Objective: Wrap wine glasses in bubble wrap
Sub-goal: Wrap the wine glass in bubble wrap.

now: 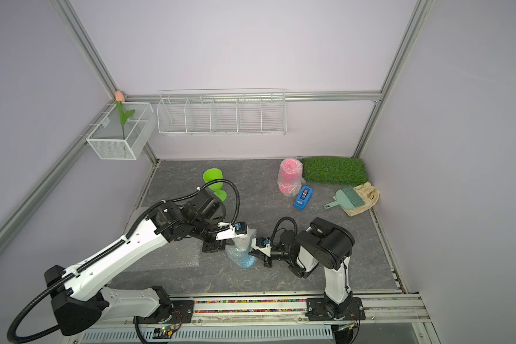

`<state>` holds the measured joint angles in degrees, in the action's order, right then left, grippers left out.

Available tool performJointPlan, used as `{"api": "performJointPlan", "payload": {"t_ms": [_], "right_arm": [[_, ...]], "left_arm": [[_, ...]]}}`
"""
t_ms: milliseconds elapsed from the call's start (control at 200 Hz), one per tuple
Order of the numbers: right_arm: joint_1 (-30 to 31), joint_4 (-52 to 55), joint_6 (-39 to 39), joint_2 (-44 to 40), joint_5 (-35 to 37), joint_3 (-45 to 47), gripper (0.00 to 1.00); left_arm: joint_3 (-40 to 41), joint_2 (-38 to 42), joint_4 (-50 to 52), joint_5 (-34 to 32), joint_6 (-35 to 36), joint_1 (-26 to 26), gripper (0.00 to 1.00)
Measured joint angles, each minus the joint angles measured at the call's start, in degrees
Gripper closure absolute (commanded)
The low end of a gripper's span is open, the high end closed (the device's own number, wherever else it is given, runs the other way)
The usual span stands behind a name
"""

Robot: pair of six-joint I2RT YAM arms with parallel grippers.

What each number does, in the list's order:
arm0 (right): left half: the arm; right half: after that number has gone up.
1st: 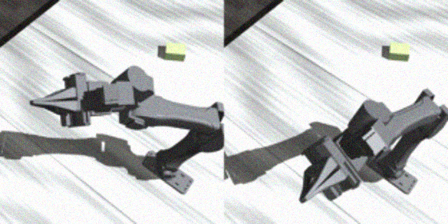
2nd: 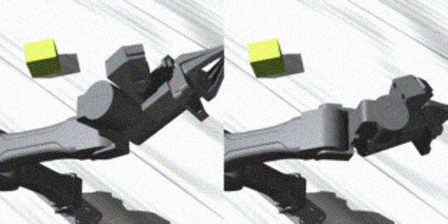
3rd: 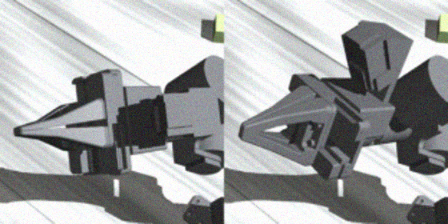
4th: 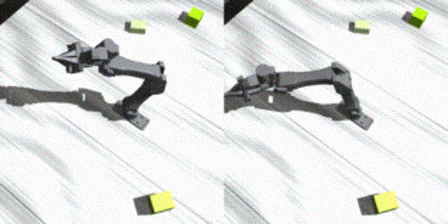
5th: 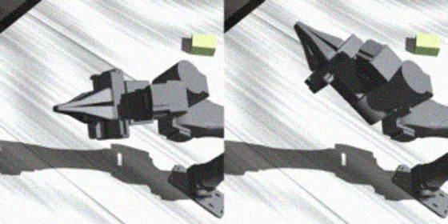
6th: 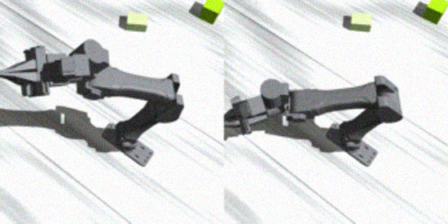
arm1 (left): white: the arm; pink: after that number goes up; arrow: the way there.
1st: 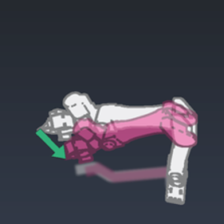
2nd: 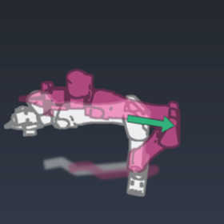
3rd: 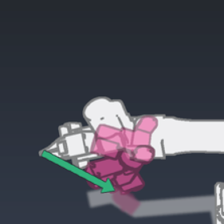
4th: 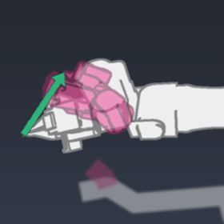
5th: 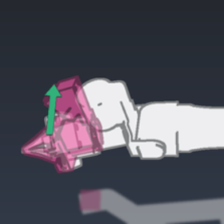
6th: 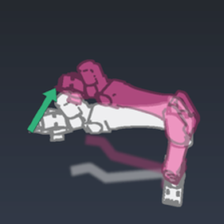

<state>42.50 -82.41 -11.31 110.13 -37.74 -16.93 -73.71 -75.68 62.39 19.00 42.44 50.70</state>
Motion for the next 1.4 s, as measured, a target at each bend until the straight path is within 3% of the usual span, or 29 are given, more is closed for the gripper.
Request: {"api": "performJointPlan", "payload": {"t_ms": [380,565,805,970,1140,1399], "right_arm": [[-0.2,0.2,0.0,0.3,-0.8,0.0,0.93],[-0.2,0.3,0.0,0.4,-0.9,0.0,0.93],[-0.3,0.2,0.2,0.4,-0.9,0.0,0.93],[-0.4,-0.4,0.4,0.4,-1.0,0.0,0.93],[-0.5,-0.4,0.5,0.5,-1.1,0.0,0.93],[-0.5,-0.4,0.6,0.6,-1.3,0.0,0.93]], "left_arm": [[-0.5,-15.4,-1.5,3.8,-0.4,0.5,1.00],[-0.3,-17.7,-3.0,4.5,-1.7,0.5,1.00],[-1.5,-17.6,-2.4,1.7,-4.9,0.7,0.78],[-3.9,-15.2,0.9,-4.3,-7.1,0.6,0.66],[-10.2,-13.3,5.1,-6.1,-8.2,0.6,0.59],[-13.6,-11.0,6.8,-1.0,-8.3,0.5,0.54]]}}
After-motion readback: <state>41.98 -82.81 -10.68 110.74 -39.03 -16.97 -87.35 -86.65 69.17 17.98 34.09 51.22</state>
